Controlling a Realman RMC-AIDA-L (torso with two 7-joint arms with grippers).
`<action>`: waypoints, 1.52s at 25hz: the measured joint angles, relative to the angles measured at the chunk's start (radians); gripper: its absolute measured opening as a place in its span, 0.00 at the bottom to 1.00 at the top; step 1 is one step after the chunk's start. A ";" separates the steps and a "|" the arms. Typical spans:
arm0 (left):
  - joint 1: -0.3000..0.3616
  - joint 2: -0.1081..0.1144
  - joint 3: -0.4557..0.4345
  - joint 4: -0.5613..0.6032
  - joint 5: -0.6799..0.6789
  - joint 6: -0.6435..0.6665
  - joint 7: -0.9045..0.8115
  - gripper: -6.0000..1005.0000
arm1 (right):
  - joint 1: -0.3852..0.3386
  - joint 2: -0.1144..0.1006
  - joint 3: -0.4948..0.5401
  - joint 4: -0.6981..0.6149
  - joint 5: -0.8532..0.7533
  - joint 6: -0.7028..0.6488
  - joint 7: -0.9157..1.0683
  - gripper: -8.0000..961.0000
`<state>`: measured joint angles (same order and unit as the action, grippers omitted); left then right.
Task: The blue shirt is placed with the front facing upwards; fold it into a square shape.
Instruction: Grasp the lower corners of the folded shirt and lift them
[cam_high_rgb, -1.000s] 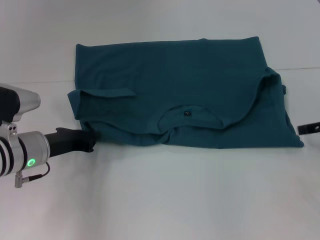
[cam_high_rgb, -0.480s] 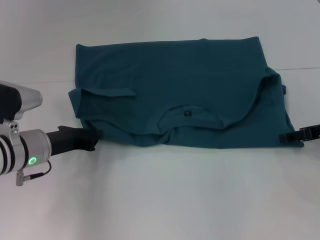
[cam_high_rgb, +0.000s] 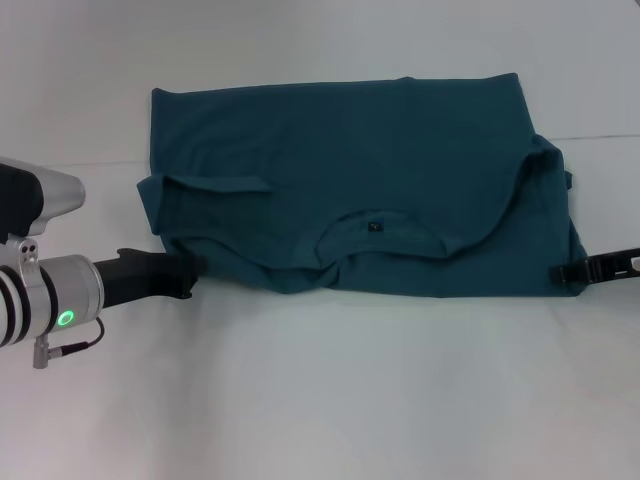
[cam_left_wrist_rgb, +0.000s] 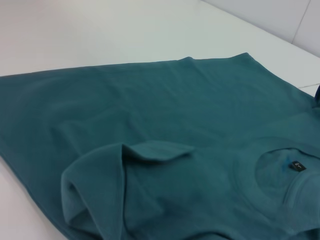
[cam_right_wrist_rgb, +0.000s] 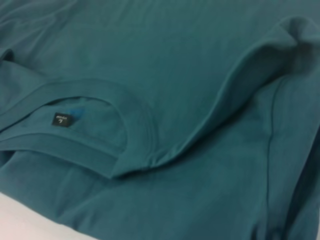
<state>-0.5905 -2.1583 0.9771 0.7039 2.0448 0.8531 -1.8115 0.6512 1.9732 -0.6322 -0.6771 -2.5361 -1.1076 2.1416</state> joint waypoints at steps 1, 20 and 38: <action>0.000 0.000 0.000 0.000 0.000 0.000 0.000 0.03 | -0.002 0.000 0.000 -0.003 0.003 -0.007 -0.003 0.58; 0.044 0.000 -0.008 0.067 0.000 0.050 -0.037 0.03 | -0.086 -0.050 0.021 -0.050 0.142 -0.135 -0.028 0.02; 0.119 -0.007 -0.027 0.220 0.028 0.194 -0.116 0.02 | -0.097 -0.110 0.057 -0.139 0.137 -0.267 0.109 0.06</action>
<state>-0.4720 -2.1654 0.9498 0.9238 2.0724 1.0475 -1.9275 0.5543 1.8629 -0.5749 -0.8164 -2.3995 -1.3746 2.2506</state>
